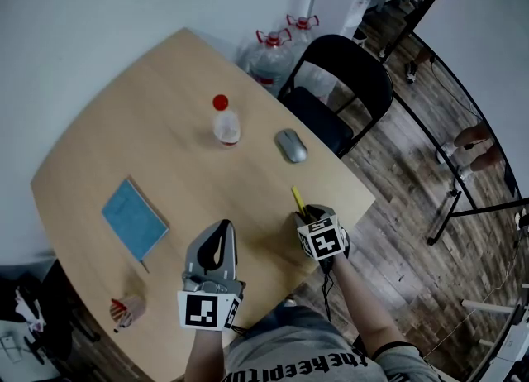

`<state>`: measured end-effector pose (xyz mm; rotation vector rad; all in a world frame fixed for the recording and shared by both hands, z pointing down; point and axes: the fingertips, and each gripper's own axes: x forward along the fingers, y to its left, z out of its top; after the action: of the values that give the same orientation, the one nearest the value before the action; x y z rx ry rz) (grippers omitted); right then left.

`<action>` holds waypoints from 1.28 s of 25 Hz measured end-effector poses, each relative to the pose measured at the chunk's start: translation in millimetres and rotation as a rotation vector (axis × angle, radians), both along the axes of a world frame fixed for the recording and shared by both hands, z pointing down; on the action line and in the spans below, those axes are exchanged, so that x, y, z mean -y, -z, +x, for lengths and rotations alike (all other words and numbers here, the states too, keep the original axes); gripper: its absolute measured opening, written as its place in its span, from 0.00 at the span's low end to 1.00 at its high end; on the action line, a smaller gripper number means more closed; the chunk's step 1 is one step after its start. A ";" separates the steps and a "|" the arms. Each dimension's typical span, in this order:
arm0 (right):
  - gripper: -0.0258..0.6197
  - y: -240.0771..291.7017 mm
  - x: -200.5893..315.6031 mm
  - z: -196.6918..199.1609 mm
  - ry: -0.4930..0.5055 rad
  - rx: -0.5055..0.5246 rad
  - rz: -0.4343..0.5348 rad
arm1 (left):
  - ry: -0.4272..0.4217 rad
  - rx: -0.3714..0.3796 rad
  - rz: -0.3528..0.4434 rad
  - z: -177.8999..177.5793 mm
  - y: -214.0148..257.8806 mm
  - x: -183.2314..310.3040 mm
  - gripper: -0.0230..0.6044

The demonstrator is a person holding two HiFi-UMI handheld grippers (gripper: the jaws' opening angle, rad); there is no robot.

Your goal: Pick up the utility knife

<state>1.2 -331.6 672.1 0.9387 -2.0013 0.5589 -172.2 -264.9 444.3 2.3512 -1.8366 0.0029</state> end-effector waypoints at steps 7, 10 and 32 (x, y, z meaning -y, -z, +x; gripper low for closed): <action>0.14 -1.4 -1.4 -2.1 -0.011 0.008 0.010 | 0.001 0.007 0.004 0.2 0.5 -1.4 0.07; 0.14 -1.4 -1.7 -2.0 -0.019 0.017 0.011 | 0.003 0.011 0.004 0.8 1.2 -2.7 0.07; 0.14 92.1 -35.9 4.3 -0.092 0.348 0.197 | -0.012 0.055 0.050 24.1 17.1 -28.6 0.07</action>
<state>5.5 -295.7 580.0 1.1177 -2.3668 0.6176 -148.1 -236.4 427.2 2.4195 -1.8683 0.0241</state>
